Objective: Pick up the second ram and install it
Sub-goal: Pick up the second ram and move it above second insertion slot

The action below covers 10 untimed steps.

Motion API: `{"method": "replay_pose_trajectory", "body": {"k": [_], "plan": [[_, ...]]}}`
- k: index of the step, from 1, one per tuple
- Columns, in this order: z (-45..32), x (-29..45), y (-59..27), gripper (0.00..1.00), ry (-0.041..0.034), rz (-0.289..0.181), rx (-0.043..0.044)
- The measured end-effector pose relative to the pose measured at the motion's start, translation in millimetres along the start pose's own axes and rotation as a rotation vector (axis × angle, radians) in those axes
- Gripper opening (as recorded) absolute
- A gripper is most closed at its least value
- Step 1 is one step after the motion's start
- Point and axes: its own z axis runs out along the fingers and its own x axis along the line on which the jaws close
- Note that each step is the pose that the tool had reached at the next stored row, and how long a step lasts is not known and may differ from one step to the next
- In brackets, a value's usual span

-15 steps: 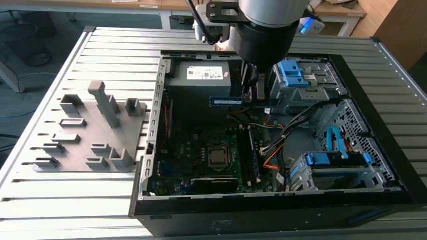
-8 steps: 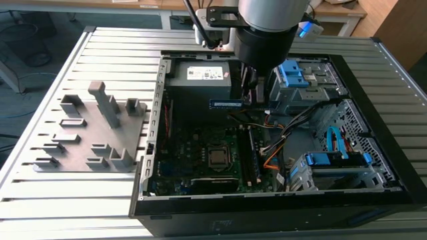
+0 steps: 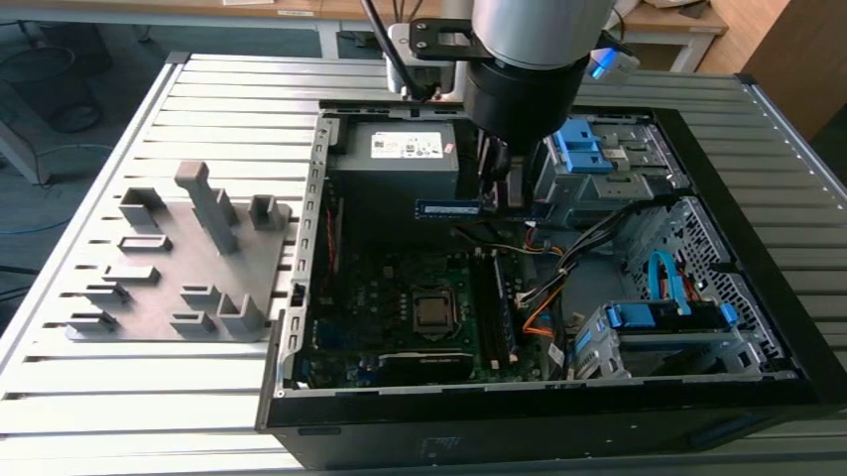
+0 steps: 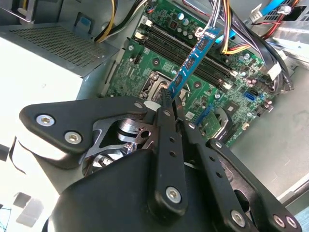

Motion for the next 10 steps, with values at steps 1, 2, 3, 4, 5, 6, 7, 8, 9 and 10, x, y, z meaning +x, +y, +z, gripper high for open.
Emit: {"method": "replay_pose_trajectory", "body": {"k": [1,2,3,4,5,6,7,8,9,10], "plan": [[0.5,0.1,0.0,0.14,0.0,0.0,0.0],[1.0,0.3,0.0,0.14,0.0,0.0,0.0],[1.5,0.4,0.0,0.14,0.0,0.0,0.0],[2.1,0.5,0.0,0.14,0.0001,0.0,0.0],[2.7,0.7,0.0,0.14,0.0001,0.0,0.0],[3.3,0.8,0.1,0.14,0.0,0.0,0.0],[3.9,1.1,0.1,0.14,0.0001,0.0,0.0],[4.6,1.3,0.1,0.14,0.0001,0.0,0.0],[5.2,1.5,0.1,0.14,0.0,0.0,0.0],[5.8,1.8,0.2,0.14,0.0001,0.0,0.0]]}}
